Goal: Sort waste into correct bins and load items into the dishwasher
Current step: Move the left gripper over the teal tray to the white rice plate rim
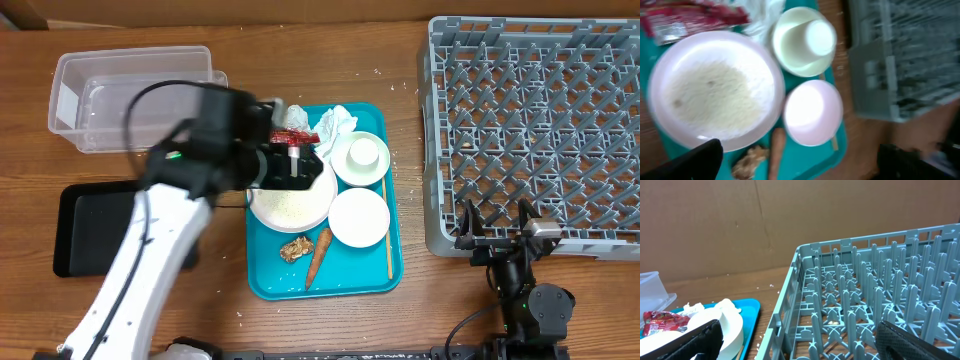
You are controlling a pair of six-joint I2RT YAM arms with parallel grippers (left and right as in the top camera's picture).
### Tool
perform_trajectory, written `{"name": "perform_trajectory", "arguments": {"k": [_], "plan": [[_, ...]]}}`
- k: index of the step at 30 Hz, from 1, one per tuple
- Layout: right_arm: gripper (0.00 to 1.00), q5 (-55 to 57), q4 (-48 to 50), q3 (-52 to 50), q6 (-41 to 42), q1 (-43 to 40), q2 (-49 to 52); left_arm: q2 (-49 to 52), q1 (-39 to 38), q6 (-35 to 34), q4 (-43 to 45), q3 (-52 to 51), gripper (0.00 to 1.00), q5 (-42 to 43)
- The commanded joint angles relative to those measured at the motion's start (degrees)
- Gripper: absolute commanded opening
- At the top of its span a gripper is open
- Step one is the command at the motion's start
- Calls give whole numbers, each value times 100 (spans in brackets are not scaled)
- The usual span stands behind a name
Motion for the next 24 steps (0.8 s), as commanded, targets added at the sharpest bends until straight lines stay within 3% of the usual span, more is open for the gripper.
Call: {"name": "perform_trajectory", "arguments": {"k": [1, 7, 11, 24], "plan": [[100, 55, 31, -59, 17, -22, -57, 304, -538, -269, -101, 466, 100, -2688], [100, 55, 28, -59, 20, -22, -57, 579, -610, -221, 219, 476, 100, -3458], [100, 55, 31, -59, 17, -24, -57, 610, -540, -205, 507, 476, 100, -3458], [100, 55, 28, -59, 20, -22, -57, 1307, -540, 929, 719, 472, 100, -3126]]}}
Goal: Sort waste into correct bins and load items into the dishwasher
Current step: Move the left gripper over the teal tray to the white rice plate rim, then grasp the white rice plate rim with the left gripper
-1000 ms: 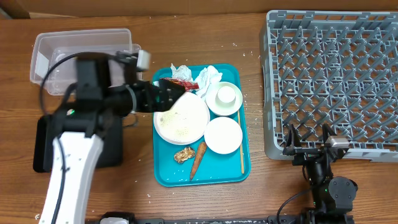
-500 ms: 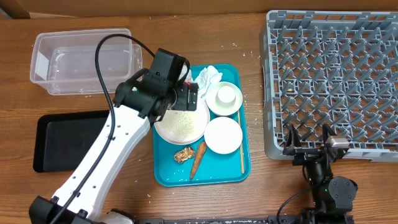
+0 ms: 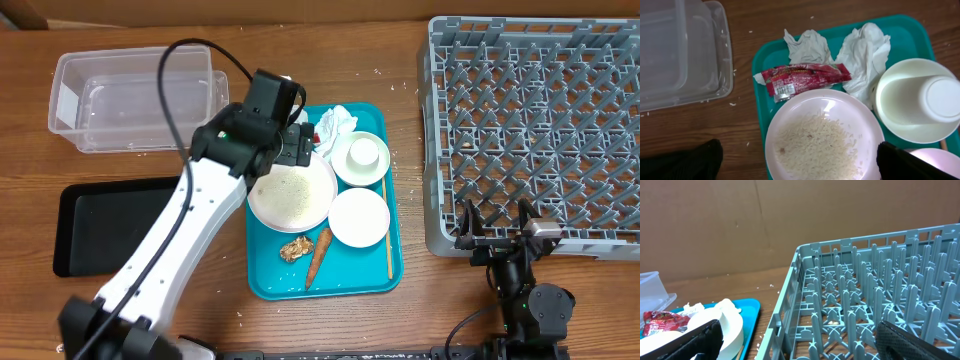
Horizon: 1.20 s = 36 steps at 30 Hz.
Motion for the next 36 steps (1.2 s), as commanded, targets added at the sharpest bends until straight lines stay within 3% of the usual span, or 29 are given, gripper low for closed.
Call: {"name": "perform_trajectory", "arguments": {"k": [1, 11, 18, 24, 32, 36], "plan": [[100, 57, 31, -59, 15, -24, -57, 546, 24, 531, 24, 107, 100, 140], [100, 55, 28, -59, 15, -22, -57, 1707, 271, 647, 179, 107, 95, 179], [100, 57, 31, -59, 17, -22, -57, 2031, 863, 1014, 417, 107, 79, 1056], [100, 57, 31, -59, 17, -22, -57, 2339, 1152, 1650, 472, 107, 75, 1766], [100, 57, 28, -59, 17, -22, -57, 2522, 1145, 1891, 699, 107, 76, 1768], [100, 57, 28, -59, 15, -22, -57, 2529, 1145, 1987, 752, 107, 69, 1762]]}}
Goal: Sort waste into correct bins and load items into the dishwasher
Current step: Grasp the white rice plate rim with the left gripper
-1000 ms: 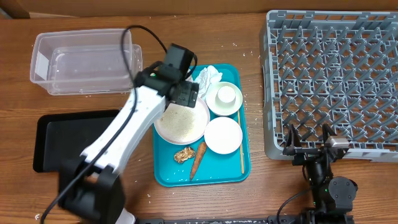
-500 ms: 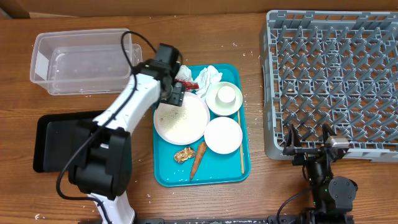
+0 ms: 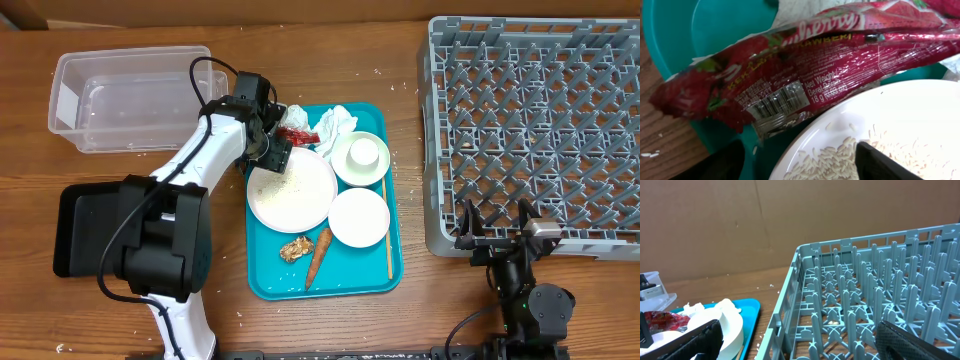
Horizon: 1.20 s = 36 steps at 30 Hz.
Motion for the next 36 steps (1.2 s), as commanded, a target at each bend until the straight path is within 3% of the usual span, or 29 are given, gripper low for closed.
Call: {"name": "perform_trajectory", "arguments": {"k": [1, 8, 9, 11, 12, 17, 22, 32, 36], "plan": [[100, 55, 31, -59, 20, -22, -57, 87, -39, 269, 26, 85, 67, 114], [100, 55, 28, -59, 20, -22, -57, 157, -39, 299, 13, 83, 63, 101], [100, 55, 28, -59, 17, -24, -57, 157, -39, 299, 15, 83, 57, 98], [100, 55, 28, -59, 20, -24, -57, 160, -39, 299, 24, 83, 37, 96], [100, 55, 28, -59, 20, -24, -57, 162, -39, 299, 26, 83, 35, 94], [100, 55, 28, -59, 17, -22, -57, 195, -39, 299, 76, 83, 42, 94], [100, 55, 28, -59, 17, -22, -57, 350, -39, 295, 92, 83, 43, 52], [100, 55, 28, -59, 20, -22, -57, 402, -42, 289, 98, 103, 35, 11], [100, 52, 31, -59, 20, -22, -57, 341, -42, 245, 28, 114, 26, 15]]}}
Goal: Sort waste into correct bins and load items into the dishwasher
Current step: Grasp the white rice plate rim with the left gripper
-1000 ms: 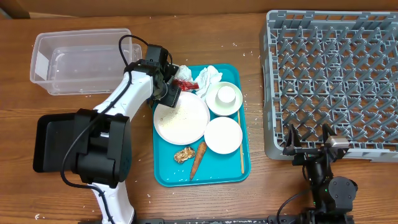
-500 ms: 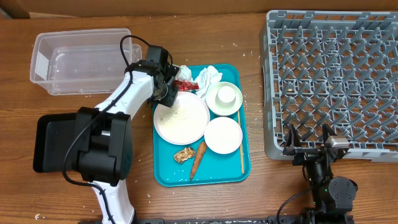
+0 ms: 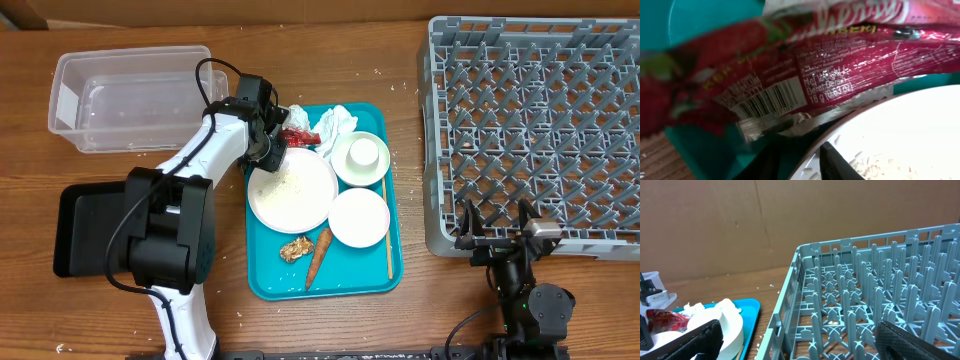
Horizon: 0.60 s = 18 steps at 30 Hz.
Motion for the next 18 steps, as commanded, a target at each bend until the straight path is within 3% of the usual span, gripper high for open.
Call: {"name": "perform_trajectory", "arguments": {"k": [1, 18], "plan": [[100, 57, 26, -59, 17, -22, -57, 50, -44, -4, -85, 72, 25, -4], [100, 57, 26, -59, 17, -22, -57, -85, -245, -107, -592, 160, 4, -7]]}}
